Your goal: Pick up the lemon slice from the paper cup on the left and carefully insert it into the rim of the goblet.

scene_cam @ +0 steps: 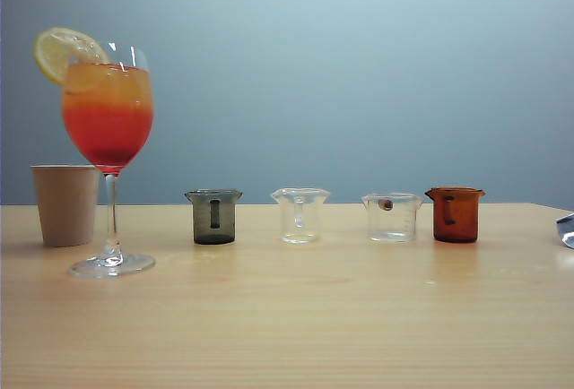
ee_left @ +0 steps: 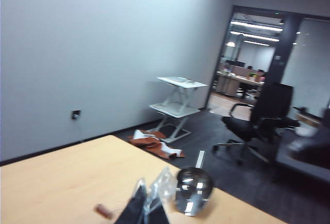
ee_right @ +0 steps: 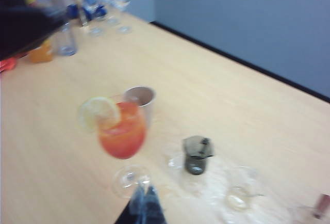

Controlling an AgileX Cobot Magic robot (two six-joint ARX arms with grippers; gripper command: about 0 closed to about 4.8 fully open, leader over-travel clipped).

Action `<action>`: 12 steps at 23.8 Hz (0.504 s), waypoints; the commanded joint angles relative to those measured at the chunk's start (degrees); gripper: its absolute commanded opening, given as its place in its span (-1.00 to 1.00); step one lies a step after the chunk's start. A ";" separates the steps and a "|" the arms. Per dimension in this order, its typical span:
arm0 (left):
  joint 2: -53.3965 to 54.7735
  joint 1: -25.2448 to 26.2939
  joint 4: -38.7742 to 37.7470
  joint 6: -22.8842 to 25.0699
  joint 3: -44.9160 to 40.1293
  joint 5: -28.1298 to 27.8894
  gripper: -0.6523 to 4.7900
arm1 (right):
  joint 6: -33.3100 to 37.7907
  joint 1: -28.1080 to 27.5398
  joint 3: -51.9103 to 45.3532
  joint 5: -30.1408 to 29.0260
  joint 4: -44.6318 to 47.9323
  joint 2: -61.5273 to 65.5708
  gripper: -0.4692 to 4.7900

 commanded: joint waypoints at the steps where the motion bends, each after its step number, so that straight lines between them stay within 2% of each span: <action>1: -5.81 -3.61 -9.05 6.73 0.09 -6.19 -0.78 | -0.15 -3.89 0.26 -4.15 -1.16 -2.62 -0.86; 5: -14.23 -8.09 -23.82 14.25 0.09 -15.52 -0.78 | -0.48 -9.42 -0.90 -8.39 -1.97 -5.44 -0.85; 7: -21.00 -10.03 -36.13 18.64 0.09 -21.29 -0.78 | -0.46 -13.92 -4.07 -13.11 -1.01 -8.20 -0.86; 8: -23.82 -10.58 -40.50 20.87 0.09 -22.43 -0.78 | -0.48 -15.98 -5.95 -14.32 -0.79 -9.73 -0.86; 9: -27.43 -11.10 -45.00 22.34 0.09 -24.20 -0.78 | -0.61 -18.43 -8.50 -15.30 -0.35 -11.72 -0.85; 12: -37.44 -11.37 -55.87 22.88 0.07 -32.83 -0.78 | 0.26 -25.35 -17.86 -14.97 4.28 -18.69 -0.86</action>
